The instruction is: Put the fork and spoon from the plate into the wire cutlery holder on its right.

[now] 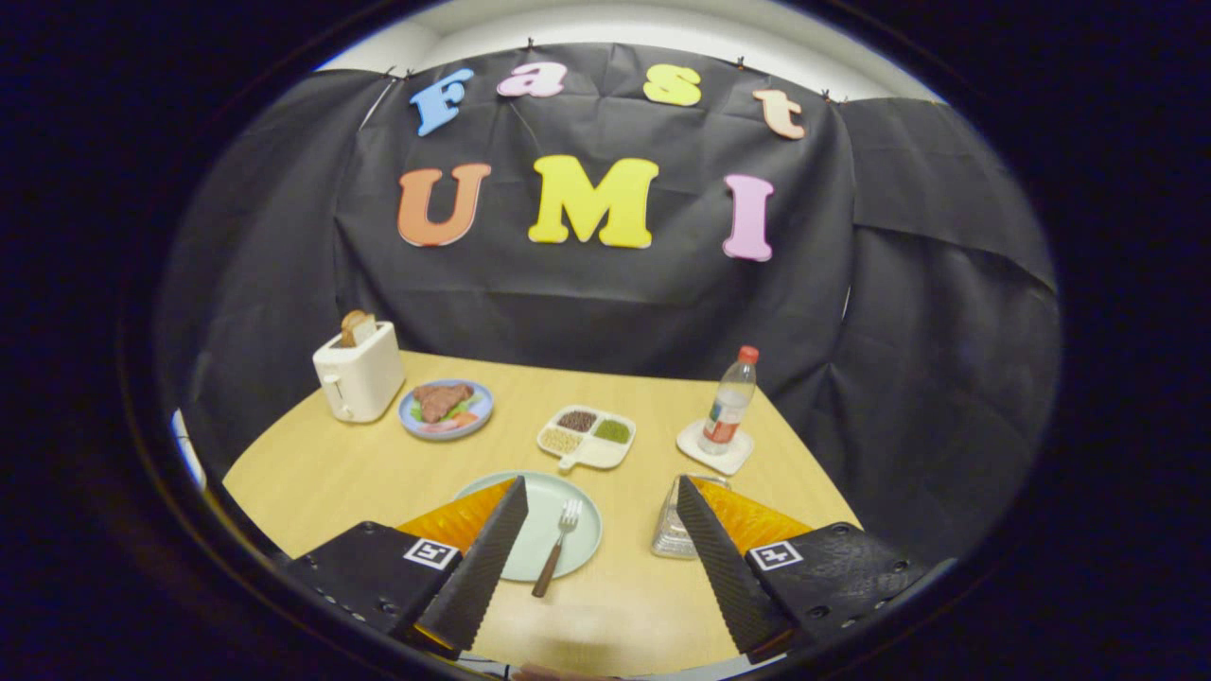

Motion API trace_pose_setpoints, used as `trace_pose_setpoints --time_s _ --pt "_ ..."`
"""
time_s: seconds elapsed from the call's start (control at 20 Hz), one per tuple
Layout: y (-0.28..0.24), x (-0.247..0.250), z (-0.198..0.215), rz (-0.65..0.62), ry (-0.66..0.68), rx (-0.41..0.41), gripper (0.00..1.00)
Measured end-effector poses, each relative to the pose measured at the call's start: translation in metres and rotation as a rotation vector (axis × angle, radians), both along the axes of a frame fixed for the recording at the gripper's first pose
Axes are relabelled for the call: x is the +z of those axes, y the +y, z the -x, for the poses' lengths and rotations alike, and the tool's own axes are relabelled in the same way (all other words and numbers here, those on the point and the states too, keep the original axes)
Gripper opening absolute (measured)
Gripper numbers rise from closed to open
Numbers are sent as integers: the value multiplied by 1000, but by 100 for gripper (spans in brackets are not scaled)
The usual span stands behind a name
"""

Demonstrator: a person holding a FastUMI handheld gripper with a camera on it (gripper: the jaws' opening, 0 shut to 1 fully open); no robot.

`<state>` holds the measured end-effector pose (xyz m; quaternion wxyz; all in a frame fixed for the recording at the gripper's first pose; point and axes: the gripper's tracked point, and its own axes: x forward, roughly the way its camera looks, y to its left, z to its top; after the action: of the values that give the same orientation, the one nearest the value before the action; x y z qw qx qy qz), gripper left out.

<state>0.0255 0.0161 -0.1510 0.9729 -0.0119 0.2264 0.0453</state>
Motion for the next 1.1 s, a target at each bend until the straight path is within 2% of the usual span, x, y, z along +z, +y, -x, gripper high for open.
trace_pose_setpoints --time_s 0.55,0.85,1.1 --pt "32 -129 27 -35 479 16 95" --pt "38 -170 26 -4 677 42 93" --pt "41 -188 7 36 787 60 93"
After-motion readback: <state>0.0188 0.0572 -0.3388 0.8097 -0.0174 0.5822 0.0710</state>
